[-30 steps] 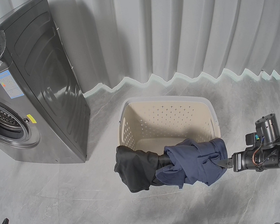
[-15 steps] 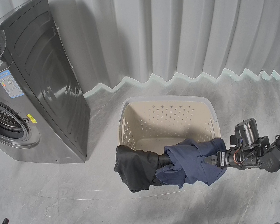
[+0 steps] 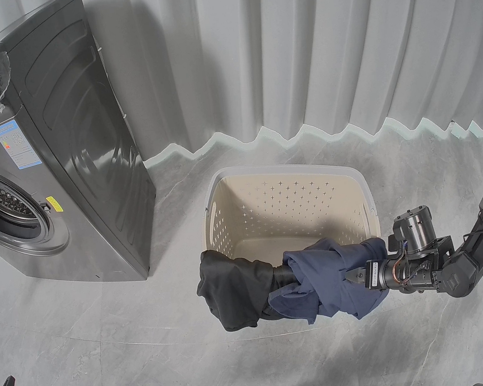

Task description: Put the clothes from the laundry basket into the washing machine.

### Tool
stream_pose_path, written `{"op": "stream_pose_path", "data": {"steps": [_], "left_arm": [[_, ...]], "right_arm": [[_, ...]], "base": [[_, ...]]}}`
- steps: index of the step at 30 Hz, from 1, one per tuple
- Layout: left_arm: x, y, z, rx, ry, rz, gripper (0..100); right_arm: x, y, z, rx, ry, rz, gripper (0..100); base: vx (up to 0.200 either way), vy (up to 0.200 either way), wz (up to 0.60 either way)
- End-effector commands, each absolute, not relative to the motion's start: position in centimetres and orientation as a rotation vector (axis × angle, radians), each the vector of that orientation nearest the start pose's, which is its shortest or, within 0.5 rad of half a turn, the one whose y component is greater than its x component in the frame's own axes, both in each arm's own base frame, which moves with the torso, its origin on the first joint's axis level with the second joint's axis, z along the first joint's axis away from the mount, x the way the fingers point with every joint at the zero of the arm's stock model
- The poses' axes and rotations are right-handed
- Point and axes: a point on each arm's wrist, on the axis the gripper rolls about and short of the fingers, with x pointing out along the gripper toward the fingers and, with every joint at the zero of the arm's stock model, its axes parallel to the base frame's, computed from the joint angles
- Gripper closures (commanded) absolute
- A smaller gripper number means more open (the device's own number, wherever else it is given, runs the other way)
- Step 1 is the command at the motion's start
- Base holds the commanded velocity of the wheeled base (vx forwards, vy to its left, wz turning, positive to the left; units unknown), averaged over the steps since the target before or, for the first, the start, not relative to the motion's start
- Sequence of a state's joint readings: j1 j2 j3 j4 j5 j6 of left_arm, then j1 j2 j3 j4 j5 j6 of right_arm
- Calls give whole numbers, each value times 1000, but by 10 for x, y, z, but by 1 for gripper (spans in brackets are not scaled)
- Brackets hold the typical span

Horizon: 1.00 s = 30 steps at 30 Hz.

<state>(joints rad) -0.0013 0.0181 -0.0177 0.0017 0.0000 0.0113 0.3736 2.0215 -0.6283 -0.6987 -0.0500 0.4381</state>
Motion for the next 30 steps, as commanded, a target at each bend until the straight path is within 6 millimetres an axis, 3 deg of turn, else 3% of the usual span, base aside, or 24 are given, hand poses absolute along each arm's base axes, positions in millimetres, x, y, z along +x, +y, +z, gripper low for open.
{"op": "stream_pose_path", "data": {"steps": [1,12,17,28,30], "left_arm": [[-23,0,75,11,3,-2,0],[-23,0,75,11,3,-2,0],[-23,0,75,11,3,-2,0],[-23,0,75,11,3,-2,0],[-23,0,75,8,3,-3,0]], "right_arm": [[292,115,47,273,734,161,100],[279,116,59,347,732,193,100],[262,114,79,374,698,232,100],[213,106,143,420,493,360,100],[195,107,166,437,414,425,100]], "base": [[0,0,0],[0,0,0],[0,0,0],[0,0,0],[0,0,0]]}}
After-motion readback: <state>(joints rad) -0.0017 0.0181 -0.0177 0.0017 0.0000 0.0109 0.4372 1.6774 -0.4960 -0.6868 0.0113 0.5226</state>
